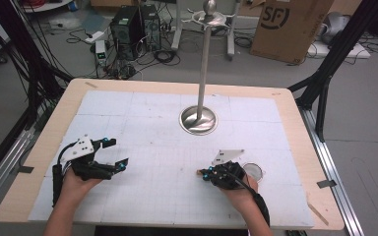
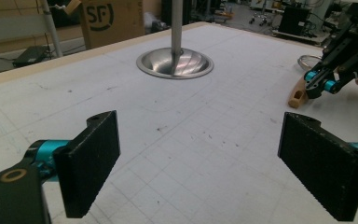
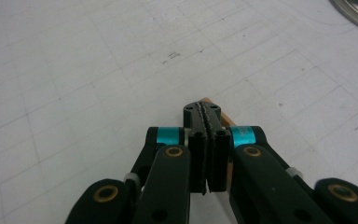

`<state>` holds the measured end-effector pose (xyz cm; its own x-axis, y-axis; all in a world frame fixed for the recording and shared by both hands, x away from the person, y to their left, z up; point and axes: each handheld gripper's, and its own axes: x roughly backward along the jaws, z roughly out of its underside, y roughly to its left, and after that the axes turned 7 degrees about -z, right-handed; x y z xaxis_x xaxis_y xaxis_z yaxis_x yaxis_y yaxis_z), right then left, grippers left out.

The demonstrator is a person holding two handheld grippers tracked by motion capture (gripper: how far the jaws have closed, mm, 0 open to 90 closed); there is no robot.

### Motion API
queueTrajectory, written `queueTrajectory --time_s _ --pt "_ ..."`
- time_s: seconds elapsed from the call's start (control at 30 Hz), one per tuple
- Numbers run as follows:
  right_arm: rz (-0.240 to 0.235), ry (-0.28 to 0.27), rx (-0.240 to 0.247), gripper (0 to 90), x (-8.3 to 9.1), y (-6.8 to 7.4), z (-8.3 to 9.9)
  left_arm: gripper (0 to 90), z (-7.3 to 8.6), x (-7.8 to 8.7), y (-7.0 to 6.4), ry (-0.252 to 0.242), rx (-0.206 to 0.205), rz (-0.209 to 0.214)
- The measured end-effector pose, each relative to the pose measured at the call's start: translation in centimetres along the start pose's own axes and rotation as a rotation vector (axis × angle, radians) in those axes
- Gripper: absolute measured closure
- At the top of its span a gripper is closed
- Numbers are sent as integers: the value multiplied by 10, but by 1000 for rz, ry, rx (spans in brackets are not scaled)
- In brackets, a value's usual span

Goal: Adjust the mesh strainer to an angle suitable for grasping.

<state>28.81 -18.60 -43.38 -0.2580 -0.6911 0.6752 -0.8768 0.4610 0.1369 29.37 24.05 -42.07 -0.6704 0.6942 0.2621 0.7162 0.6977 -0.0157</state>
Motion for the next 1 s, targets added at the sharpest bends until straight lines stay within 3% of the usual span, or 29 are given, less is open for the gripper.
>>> queueTrajectory --time_s 0.37,0.5,0.6,0.77,1.0 --pt "33 -17 -79 892 -4 -28 -5 134 0 0 1 2 0 2" --pt "66 -8 -113 892 -5 -39 -6 134 1 0 1 3 3 0" --pt "93 2 -123 892 -5 -43 -6 134 1 0 1 4 2 -1" --pt "116 -31 -165 892 -1 -49 -6 134 1 0 1 4 0 0" --pt "106 -57 -162 892 6 -47 -6 134 0 1 1 4 -1 1"
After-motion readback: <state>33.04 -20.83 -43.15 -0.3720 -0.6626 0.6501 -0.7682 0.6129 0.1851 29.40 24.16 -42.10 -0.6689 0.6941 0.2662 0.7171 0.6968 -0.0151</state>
